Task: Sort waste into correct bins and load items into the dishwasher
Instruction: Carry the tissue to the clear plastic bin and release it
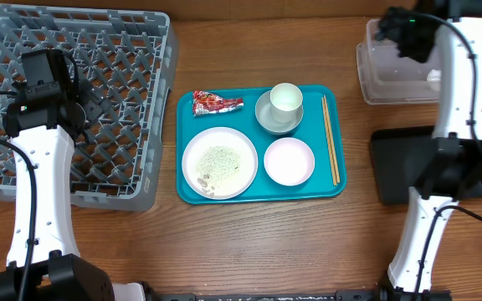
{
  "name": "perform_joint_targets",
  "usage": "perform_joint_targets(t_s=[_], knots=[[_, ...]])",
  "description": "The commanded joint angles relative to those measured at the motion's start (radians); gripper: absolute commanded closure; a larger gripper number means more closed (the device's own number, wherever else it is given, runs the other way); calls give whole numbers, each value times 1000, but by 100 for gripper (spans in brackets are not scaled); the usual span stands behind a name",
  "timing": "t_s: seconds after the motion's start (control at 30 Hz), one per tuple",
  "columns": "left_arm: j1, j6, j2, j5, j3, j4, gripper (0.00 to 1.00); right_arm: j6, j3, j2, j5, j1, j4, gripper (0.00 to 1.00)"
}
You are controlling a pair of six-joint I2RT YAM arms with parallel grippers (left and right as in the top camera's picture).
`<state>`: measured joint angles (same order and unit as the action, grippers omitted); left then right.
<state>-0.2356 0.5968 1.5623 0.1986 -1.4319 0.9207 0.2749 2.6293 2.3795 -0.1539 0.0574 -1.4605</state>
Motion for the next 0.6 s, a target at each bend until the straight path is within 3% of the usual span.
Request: perform_joint_targets(t_s=[0.0,0.07,0.13,0.3,0.5,0.57], knots=[[0,9,-25,2,-17,-2,0,-21,4,-76,-84,-125,0,24],[0,9,-25,2,-17,-2,0,-14,4,-91,-84,-207,-1,21],[0,10,-25,2,-17,-2,0,-1,4,-93,-84,-283,0,0],[0,10,-25,2,-17,-2,0,164,-21,-80,-43,-464,29,0],[0,9,-25,2,-17,-2,0,642,-126,-72,154,-597,142,0],[0,9,-25,2,-17,-2,0,731,-195,-72,168,-624,222,0]])
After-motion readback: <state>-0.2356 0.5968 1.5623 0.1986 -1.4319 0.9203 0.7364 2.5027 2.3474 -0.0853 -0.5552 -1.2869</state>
